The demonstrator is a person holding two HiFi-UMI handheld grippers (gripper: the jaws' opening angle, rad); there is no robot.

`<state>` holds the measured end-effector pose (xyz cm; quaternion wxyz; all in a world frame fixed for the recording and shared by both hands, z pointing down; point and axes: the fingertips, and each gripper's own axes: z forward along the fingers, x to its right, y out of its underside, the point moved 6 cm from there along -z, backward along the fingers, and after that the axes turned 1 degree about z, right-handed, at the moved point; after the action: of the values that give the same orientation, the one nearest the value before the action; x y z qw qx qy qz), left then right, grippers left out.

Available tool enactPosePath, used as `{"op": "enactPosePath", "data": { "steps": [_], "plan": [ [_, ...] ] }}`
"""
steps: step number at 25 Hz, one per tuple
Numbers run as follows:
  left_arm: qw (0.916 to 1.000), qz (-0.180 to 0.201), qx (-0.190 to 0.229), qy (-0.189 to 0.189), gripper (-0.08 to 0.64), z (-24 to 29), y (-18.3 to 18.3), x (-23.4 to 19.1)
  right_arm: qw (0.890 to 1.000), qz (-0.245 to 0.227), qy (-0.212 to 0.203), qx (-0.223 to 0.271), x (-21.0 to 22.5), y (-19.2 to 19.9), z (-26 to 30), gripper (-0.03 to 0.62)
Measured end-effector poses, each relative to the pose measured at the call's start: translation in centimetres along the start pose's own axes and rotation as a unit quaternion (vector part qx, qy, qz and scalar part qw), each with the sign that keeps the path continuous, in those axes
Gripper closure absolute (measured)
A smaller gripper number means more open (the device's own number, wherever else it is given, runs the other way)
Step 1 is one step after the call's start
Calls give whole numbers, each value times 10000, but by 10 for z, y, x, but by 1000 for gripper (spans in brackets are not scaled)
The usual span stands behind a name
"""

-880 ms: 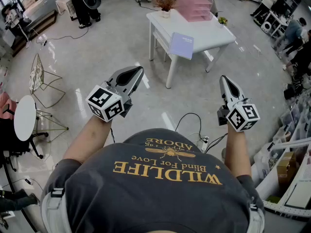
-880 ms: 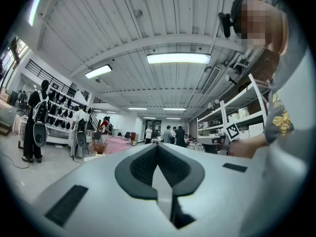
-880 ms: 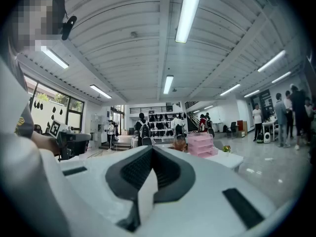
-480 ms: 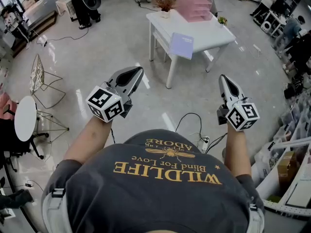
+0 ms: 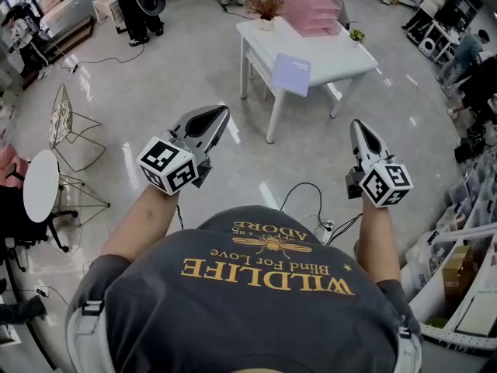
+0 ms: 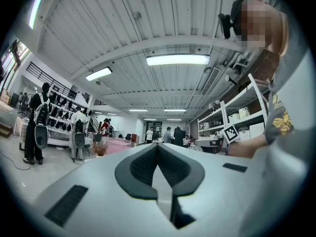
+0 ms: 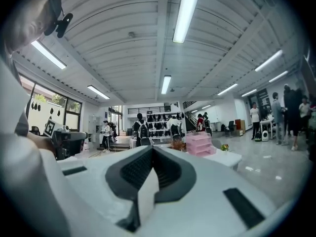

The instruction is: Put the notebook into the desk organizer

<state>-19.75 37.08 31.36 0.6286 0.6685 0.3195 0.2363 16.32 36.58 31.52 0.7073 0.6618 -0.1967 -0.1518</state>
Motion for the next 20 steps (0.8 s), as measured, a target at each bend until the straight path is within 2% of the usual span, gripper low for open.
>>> {"op": "enactPosePath", "data": {
  "steps": [1, 2, 3, 4, 6, 9, 20],
  "plan": [
    [10000, 10, 4, -3, 560, 1, -1, 2, 10000, 37, -52, 19, 2, -1, -1, 592],
    [10000, 21, 4, -6, 560, 2, -1, 4, 9999, 66, -128, 31, 3, -1, -1, 515],
    [10000, 35, 1, -11, 560, 3, -1, 7, 9998, 84, -194, 37, 5, -2, -2, 398],
    [10000, 49, -6, -18, 560, 5, -1, 9, 9997, 91, -228, 45, 7, -3, -2, 329],
    [10000, 74, -22, -40, 560, 9, -2, 16, 9997, 94, -223, 67, 15, -5, -5, 267],
    [9999, 123, -52, -86, 560, 17, -3, 30, 9996, 125, -224, 88, 29, -7, -12, 241],
    [9993, 120, -90, -350, 560, 62, 6, 96, 9985, 197, -501, 37, 96, -5, -48, 241]
  ]
}}
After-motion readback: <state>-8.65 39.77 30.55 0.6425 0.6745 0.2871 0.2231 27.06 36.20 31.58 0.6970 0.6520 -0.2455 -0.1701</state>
